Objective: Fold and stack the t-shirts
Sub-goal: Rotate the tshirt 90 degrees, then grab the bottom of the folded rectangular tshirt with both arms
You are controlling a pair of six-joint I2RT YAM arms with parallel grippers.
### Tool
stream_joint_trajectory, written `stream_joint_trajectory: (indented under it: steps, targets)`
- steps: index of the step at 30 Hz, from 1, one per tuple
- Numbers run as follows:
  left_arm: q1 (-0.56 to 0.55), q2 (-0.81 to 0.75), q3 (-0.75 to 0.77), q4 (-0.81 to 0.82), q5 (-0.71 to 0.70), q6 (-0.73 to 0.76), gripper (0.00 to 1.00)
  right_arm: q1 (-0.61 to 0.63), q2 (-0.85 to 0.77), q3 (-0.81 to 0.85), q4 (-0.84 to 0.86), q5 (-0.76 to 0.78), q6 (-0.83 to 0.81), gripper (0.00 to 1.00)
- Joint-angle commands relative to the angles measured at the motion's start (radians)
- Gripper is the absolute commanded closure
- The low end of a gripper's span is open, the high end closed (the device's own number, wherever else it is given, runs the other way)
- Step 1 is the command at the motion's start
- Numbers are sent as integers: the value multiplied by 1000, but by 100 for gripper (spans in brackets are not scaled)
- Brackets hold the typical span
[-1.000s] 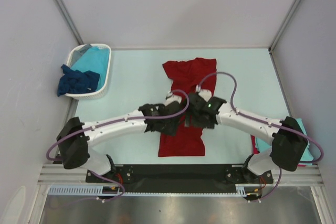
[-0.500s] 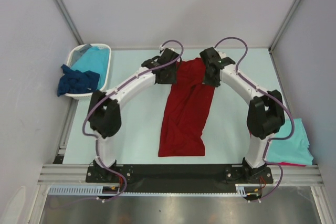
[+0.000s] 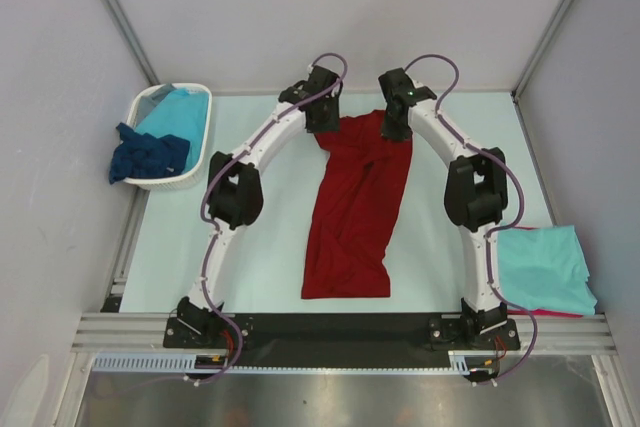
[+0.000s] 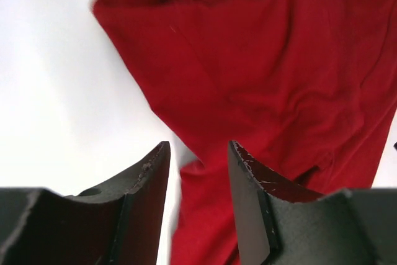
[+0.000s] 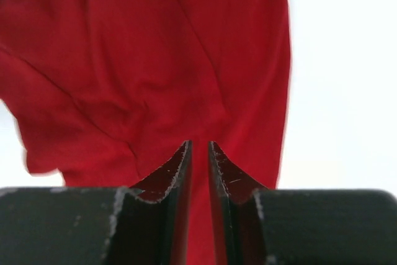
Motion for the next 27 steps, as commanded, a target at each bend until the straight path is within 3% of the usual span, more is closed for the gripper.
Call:
stream_joint_trajectory:
  steps: [1,20,22,27]
  targets:
    - [72,41,91,40,101,23,53,-25,57,122,-32,-23,-11,79]
    - [93,214,155,96,273,23,50,-23,68,84,-25,-20,-20,78]
    - [93,225,155,98,281,19,53,-23,60,75,-25,-20,-19,78]
    - [93,246,160,77,246,8,73,-25,45,46,-15,-15,-20,78]
